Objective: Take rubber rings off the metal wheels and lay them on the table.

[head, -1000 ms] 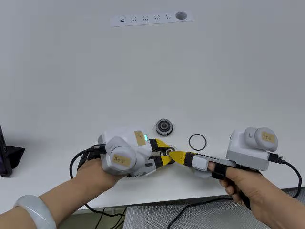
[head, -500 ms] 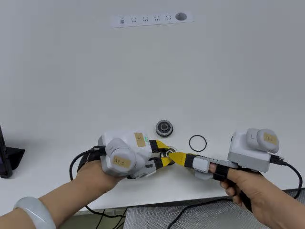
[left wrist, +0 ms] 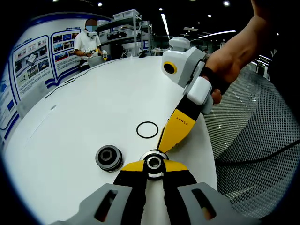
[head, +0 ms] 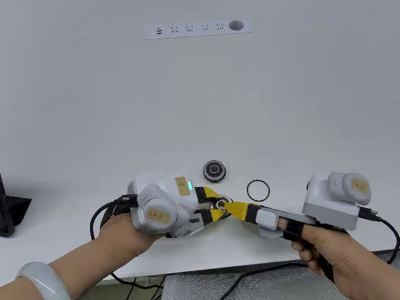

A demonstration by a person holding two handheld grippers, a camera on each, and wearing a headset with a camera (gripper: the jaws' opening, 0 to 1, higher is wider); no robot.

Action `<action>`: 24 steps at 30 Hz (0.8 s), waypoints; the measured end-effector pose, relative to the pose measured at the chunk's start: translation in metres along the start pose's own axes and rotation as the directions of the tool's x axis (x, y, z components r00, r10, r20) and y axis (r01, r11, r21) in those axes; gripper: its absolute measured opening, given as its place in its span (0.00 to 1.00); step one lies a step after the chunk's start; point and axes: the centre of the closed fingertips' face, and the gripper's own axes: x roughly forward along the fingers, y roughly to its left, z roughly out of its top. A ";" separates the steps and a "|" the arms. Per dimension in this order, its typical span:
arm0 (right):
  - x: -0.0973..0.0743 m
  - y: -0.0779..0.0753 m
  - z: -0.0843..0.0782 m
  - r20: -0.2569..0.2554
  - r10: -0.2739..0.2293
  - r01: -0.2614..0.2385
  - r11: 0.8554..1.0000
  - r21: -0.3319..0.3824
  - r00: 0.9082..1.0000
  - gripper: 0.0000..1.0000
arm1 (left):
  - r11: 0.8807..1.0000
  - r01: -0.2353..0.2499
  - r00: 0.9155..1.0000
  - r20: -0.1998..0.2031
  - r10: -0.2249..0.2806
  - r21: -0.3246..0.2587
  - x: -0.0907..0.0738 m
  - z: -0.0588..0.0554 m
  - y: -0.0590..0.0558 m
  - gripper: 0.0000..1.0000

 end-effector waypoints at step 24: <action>0.001 -0.011 0.000 -0.014 -0.067 0.065 0.995 -0.077 0.998 0.02 | 1.000 0.002 1.000 0.003 -0.002 -0.001 0.000 0.000 0.001 0.12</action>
